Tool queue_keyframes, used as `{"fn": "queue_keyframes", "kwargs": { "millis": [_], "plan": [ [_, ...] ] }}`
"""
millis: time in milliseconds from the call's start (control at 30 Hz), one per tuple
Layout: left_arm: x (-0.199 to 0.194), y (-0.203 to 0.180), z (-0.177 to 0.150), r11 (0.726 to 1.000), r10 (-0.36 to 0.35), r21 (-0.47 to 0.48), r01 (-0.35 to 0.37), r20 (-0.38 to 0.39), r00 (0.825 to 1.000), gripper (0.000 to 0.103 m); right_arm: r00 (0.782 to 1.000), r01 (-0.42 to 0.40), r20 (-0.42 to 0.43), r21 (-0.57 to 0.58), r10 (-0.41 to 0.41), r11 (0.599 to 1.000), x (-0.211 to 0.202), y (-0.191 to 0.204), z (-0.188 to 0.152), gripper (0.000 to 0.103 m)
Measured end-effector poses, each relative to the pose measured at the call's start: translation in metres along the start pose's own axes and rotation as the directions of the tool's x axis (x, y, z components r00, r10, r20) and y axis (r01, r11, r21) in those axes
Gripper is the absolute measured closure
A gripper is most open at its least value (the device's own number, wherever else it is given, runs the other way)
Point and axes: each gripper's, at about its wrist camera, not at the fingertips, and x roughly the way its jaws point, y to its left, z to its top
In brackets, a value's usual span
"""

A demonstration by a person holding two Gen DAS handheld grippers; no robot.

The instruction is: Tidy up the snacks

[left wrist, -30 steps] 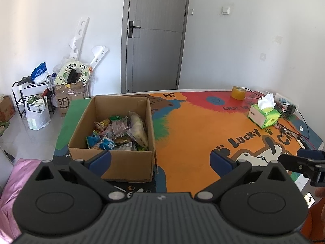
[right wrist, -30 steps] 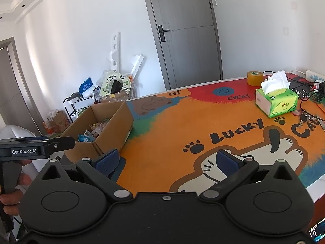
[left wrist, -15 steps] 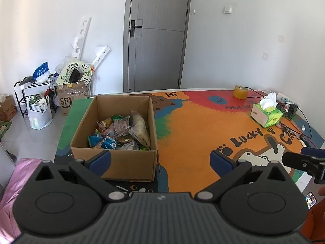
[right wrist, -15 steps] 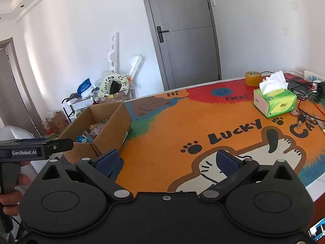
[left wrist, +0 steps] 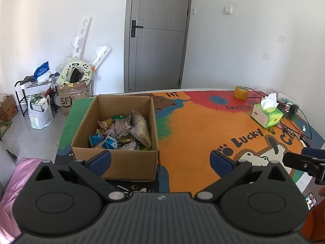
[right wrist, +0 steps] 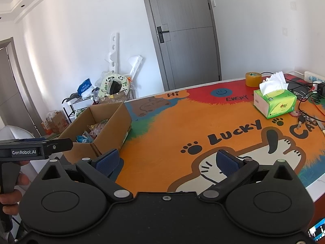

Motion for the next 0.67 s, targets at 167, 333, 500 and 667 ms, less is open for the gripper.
{"fn": "queue_keyframes", "kwargs": {
  "millis": [167, 333, 500, 667],
  "plan": [
    [0.0002, -0.0002, -0.0001, 1.000, 0.000, 0.000, 0.000, -0.002, 1.000, 0.000, 1.000, 0.001, -0.003, -0.002, -0.001, 1.000, 0.0011, 0.0012, -0.0005, 0.000],
    [0.0002, 0.0001, 0.0000, 1.000, 0.001, 0.000, -0.001, -0.002, 1.000, 0.000, 1.000, 0.001, -0.003, -0.002, -0.001, 1.000, 0.0015, 0.0013, -0.0007, 0.000],
    [-0.0004, 0.0005, -0.0011, 1.000, -0.001, 0.002, 0.001, -0.001, 1.000, 0.000, 1.000, 0.000, -0.003, -0.004, 0.000, 1.000, 0.0024, 0.0015, -0.0019, 0.000],
    [-0.0005, -0.0004, -0.0019, 1.000, -0.002, 0.004, 0.002, 0.000, 1.000, 0.000, 1.000, 0.000, -0.003, -0.004, 0.000, 1.000, 0.0024, 0.0017, -0.0026, 0.000]
  ]
}}
